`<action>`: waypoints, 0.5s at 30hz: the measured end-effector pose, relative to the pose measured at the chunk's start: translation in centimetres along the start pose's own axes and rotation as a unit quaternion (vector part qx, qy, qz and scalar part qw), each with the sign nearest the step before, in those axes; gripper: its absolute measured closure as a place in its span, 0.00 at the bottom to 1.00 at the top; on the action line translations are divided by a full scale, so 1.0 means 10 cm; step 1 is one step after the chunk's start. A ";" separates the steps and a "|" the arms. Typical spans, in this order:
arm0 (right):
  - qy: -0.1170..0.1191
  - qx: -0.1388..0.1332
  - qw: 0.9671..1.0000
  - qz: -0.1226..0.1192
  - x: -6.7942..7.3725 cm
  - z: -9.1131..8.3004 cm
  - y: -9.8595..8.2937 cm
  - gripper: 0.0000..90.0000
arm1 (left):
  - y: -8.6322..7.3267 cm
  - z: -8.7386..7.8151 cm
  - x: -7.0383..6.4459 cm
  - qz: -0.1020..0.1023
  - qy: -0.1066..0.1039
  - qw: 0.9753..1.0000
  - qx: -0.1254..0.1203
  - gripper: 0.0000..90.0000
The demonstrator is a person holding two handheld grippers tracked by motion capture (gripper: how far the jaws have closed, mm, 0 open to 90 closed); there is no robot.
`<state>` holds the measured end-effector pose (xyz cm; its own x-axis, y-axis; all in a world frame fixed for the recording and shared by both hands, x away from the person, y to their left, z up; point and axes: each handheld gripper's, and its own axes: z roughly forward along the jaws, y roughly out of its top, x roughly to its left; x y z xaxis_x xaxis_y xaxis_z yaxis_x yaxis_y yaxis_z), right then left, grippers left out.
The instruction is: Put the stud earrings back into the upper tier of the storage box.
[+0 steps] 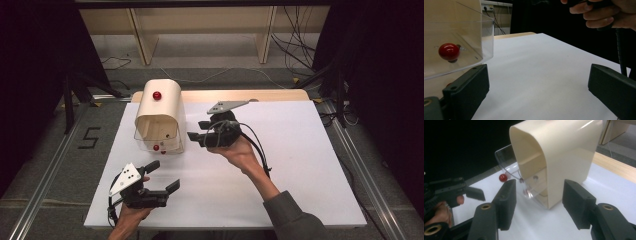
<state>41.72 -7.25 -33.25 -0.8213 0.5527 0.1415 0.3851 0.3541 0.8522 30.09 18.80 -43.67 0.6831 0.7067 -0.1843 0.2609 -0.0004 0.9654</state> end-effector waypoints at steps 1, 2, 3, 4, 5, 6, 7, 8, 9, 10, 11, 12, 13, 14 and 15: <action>0.000 -0.003 1.000 0.001 -0.01 -0.03 -0.03 0.49 | 0.00 0.00 0.00 0.000 0.000 1.000 0.000 0.03; 0.001 -0.006 1.000 0.003 -0.01 -0.07 -0.06 0.49 | 0.00 0.00 0.00 0.000 0.000 1.000 0.000 0.03; 0.001 -0.006 1.000 0.003 -0.02 -0.09 -0.09 0.49 | 0.00 0.00 0.00 -0.002 0.000 1.000 0.000 0.03; -0.001 -0.005 1.000 0.004 -0.02 -0.12 -0.12 0.48 | 0.00 0.00 0.00 -0.001 0.000 1.000 0.001 0.03; -0.002 -0.008 1.000 0.005 -0.03 -0.15 -0.16 0.47 | 0.00 0.00 0.00 0.000 0.000 1.000 0.002 0.03; -0.003 -0.009 1.000 0.004 -0.04 -0.17 -0.18 0.47 | 0.00 0.00 0.00 0.001 0.000 1.000 0.003 0.03; -0.005 -0.012 1.000 0.006 -0.05 -0.21 -0.22 0.46 | 0.00 0.00 0.00 0.001 0.000 1.000 0.003 0.03; -0.005 -0.014 1.000 0.008 -0.05 -0.23 -0.24 0.45 | 0.00 0.00 0.00 0.000 0.000 1.000 0.003 0.03; -0.005 -0.015 1.000 0.008 -0.06 -0.25 -0.27 0.45 | 0.00 0.00 0.00 0.000 0.000 1.000 0.003 0.03; -0.006 -0.019 1.000 0.010 -0.07 -0.28 -0.30 0.44 | 0.00 0.00 0.00 -0.001 0.000 1.000 0.002 0.03; -0.007 -0.020 1.000 0.012 -0.07 -0.31 -0.33 0.44 | 0.00 0.00 0.00 0.000 0.000 1.000 0.004 0.03; -0.007 -0.022 1.000 0.013 -0.08 -0.33 -0.37 0.44 | 0.00 0.00 0.00 0.000 0.000 1.000 0.004 0.03; -0.008 -0.025 1.000 0.014 -0.09 -0.36 -0.40 0.43 | 0.00 0.00 0.00 0.001 0.000 1.000 0.004 0.03; -0.010 -0.026 0.999 0.015 -0.09 -0.38 -0.43 0.43 | 0.00 0.00 0.00 0.001 0.000 1.000 0.004 0.03; -0.012 -0.028 0.999 0.016 -0.10 -0.40 -0.46 0.43 | 0.00 0.00 0.00 0.000 0.000 1.000 0.003 0.03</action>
<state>39.07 -12.43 -35.30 -0.7989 0.5804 0.1578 0.3857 0.2931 0.8748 30.10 18.82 -43.70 0.6831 0.7068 -0.1841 0.2650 -0.0049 0.9642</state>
